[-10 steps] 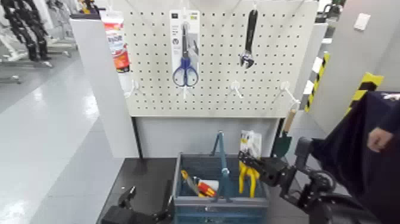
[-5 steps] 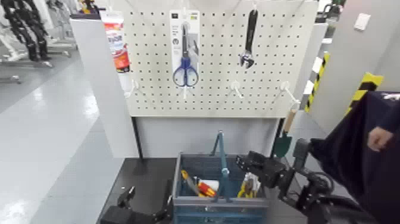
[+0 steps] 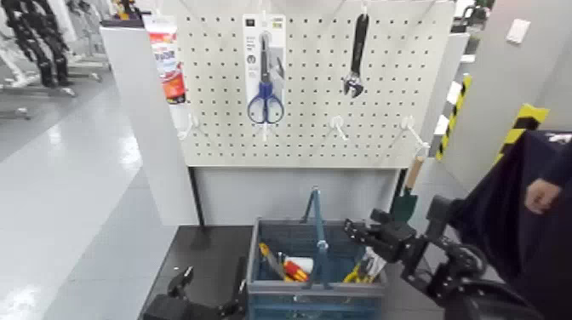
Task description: Put the yellow pliers into the crate.
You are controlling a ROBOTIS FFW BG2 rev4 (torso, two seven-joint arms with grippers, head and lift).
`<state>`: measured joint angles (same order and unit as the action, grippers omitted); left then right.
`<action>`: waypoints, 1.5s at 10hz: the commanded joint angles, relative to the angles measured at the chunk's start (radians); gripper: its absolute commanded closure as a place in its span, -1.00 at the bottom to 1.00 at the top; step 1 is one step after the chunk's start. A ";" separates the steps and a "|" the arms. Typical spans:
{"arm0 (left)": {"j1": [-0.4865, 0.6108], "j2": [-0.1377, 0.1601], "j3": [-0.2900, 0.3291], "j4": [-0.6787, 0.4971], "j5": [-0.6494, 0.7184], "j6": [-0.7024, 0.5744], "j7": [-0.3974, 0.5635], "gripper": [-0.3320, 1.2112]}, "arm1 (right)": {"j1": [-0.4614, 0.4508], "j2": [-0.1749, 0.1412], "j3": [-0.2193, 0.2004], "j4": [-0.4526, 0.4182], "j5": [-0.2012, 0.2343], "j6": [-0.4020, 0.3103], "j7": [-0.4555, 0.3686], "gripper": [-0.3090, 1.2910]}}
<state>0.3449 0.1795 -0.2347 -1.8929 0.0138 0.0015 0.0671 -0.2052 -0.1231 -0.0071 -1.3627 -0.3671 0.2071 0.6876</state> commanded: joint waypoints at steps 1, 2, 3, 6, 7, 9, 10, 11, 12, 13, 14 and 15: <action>0.002 0.000 0.000 0.000 0.000 -0.003 0.000 -0.29 | 0.188 0.049 -0.053 -0.245 0.066 -0.084 -0.152 -0.57; 0.006 0.000 0.003 0.000 0.000 -0.006 0.000 -0.29 | 0.297 0.074 -0.057 -0.354 0.111 -0.098 -0.252 -0.57; 0.011 -0.002 0.008 -0.002 0.000 -0.008 0.000 -0.29 | 0.377 0.105 -0.062 -0.412 0.149 -0.129 -0.269 -0.57; 0.028 0.002 0.018 -0.011 0.000 -0.008 0.003 -0.29 | 0.576 0.158 -0.053 -0.512 0.189 -0.212 -0.341 -0.57; 0.031 0.000 0.020 -0.012 0.000 -0.009 0.008 -0.29 | 0.633 0.158 -0.045 -0.546 0.195 -0.229 -0.362 -0.57; 0.031 -0.002 0.026 -0.014 0.000 -0.008 0.008 -0.29 | 0.705 0.158 -0.028 -0.584 0.206 -0.233 -0.408 -0.58; 0.031 -0.002 0.029 -0.014 0.000 -0.008 0.010 -0.29 | 0.736 0.157 -0.011 -0.587 0.214 -0.245 -0.425 -0.58; 0.031 -0.005 0.031 -0.014 -0.002 -0.005 0.010 -0.29 | 0.760 0.157 0.002 -0.582 0.218 -0.275 -0.456 -0.58; 0.031 -0.009 0.034 -0.014 -0.003 -0.005 0.008 -0.29 | 0.768 0.157 0.007 -0.582 0.226 -0.284 -0.481 -0.58; 0.029 -0.011 0.032 -0.014 -0.005 -0.003 0.006 -0.29 | 0.764 0.155 0.009 -0.579 0.231 -0.282 -0.474 -0.58; 0.029 -0.009 0.032 -0.014 -0.005 -0.003 0.006 -0.29 | 0.762 0.152 0.012 -0.578 0.229 -0.279 -0.474 -0.58; 0.029 -0.011 0.032 -0.012 -0.005 -0.002 0.006 -0.29 | 0.760 0.152 0.012 -0.578 0.226 -0.270 -0.473 -0.58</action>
